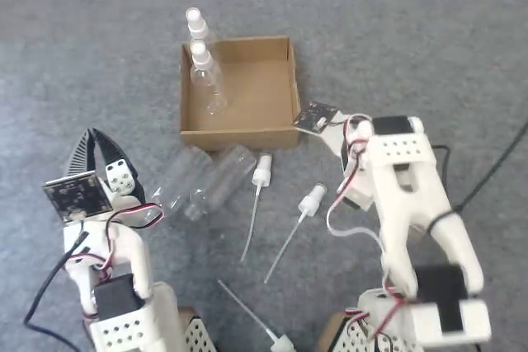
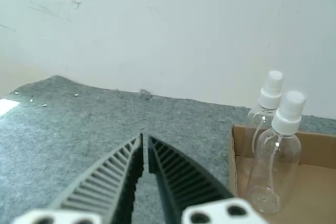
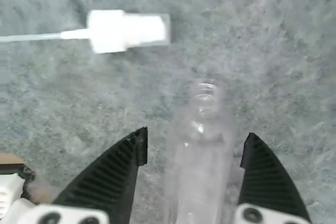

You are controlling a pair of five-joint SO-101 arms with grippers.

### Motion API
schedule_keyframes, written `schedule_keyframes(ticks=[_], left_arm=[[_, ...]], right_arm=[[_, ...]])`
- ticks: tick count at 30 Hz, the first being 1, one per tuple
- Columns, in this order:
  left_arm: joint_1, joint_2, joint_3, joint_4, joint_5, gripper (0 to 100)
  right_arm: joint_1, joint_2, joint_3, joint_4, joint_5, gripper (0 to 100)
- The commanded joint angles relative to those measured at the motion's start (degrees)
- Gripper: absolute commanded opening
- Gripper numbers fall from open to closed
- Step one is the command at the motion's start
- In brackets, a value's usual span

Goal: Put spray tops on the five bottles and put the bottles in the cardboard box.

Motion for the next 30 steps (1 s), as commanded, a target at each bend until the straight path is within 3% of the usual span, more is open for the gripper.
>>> schedule_keyframes(ticks=[1, 15, 27, 30], left_arm=[[0.0, -0.79, -0.66, -1.93, 0.09, 1], [0.0, -0.79, -0.66, -1.93, 0.09, 1], [0.0, -0.79, -0.66, -1.93, 0.09, 1], [0.0, -0.79, -0.66, -1.93, 0.09, 1]], right_arm=[[2.68, 6.37, -8.0, -0.31, 0.53, 24.6], [3.56, 14.81, -9.93, -0.84, 4.13, 24.4], [5.32, 16.75, -11.78, -0.75, 4.13, 18.0], [5.23, 16.31, -11.78, -0.66, 3.87, 11.1]])
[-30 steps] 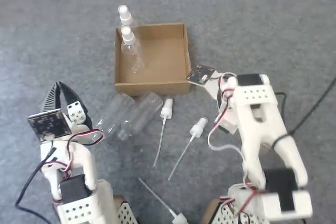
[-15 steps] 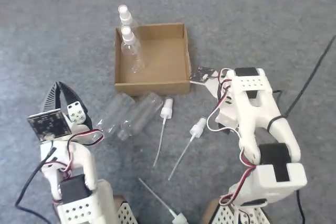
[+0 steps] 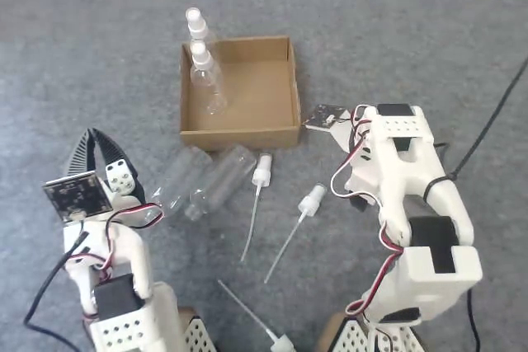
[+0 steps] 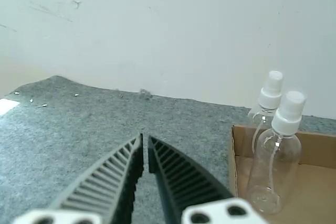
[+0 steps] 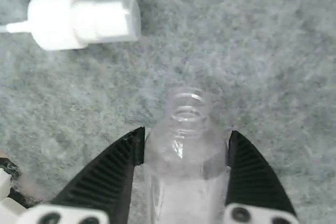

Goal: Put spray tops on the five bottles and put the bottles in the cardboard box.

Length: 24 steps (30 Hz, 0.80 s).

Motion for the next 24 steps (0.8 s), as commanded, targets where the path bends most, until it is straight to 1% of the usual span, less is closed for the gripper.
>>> schedule_keyframes(ticks=[1, 3, 10, 14, 24], left_arm=[[0.0, -0.79, -0.66, -1.93, 0.09, 1], [0.0, -0.79, -0.66, -1.93, 0.09, 1], [0.0, -0.79, -0.66, -1.93, 0.09, 1], [0.0, -0.79, -0.66, -1.93, 0.09, 1], [0.0, -0.79, -0.66, -1.93, 0.09, 1]], right_arm=[[0.48, -1.89, -2.99, -0.4, 0.35, 9.2], [0.4, -3.38, -2.81, 0.04, 0.26, 8.0], [-0.57, -12.0, -2.73, 7.52, -0.26, 7.7], [-2.42, -17.27, -2.73, 9.8, -6.07, 7.6], [-6.9, -25.89, -2.55, 9.89, -18.37, 7.6]])
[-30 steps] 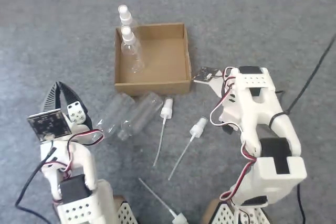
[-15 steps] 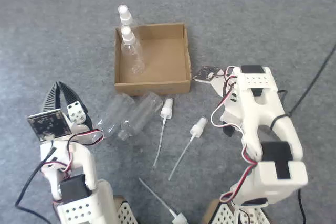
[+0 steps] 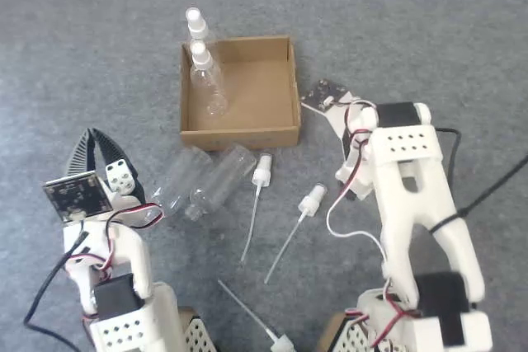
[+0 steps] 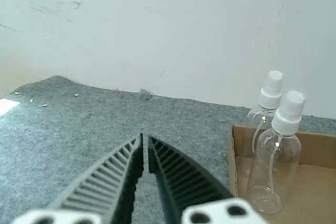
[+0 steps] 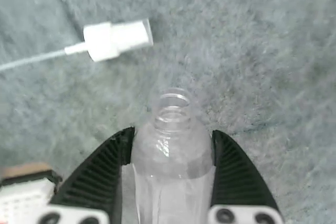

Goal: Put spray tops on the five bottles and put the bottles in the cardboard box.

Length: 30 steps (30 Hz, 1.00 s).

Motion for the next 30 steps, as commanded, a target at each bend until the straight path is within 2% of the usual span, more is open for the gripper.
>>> schedule_keyframes(ticks=[1, 14, 19, 27, 30], left_arm=[[0.0, -0.79, -0.66, -1.93, 0.09, 1], [0.0, -0.79, -0.66, -1.93, 0.09, 1], [0.0, -0.79, -0.66, -1.93, 0.09, 1], [-0.26, -0.79, -0.92, -2.02, 0.09, 1], [-0.18, -0.79, -1.1, -2.02, 0.26, 1]], right_arm=[[-1.98, -6.64, -2.55, 1.01, -6.07, 7.6], [-6.11, -16.48, -2.55, 0.4, -23.74, 7.6], [-6.11, -18.86, 0.18, -0.48, -24.35, 7.6], [-6.11, -30.9, 18.02, -13.76, -24.44, 8.0], [-5.93, -37.41, 21.8, -15.87, -24.44, 8.0]])
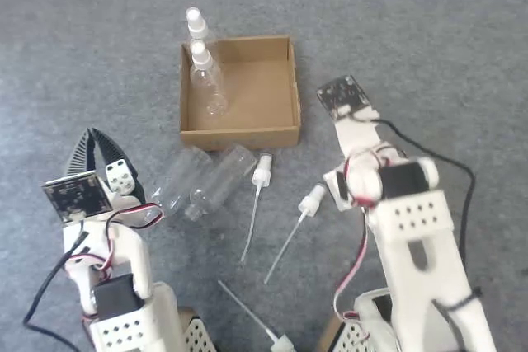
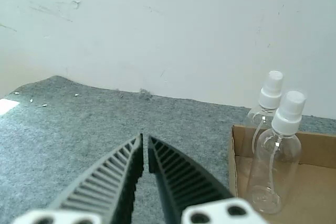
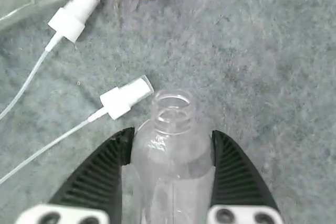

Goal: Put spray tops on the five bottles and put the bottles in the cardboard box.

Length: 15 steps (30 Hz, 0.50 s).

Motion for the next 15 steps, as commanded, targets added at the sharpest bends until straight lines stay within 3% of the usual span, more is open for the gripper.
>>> schedule_keyframes(ticks=[1, 15], left_arm=[[-0.18, -0.79, -1.19, -2.02, 0.26, 1], [1.14, -0.79, -6.73, 1.85, 3.43, 1]], right_arm=[[-0.31, -11.21, 3.25, -3.91, -0.62, 8.0], [0.04, -17.98, 7.56, -5.93, -3.52, 7.7]])
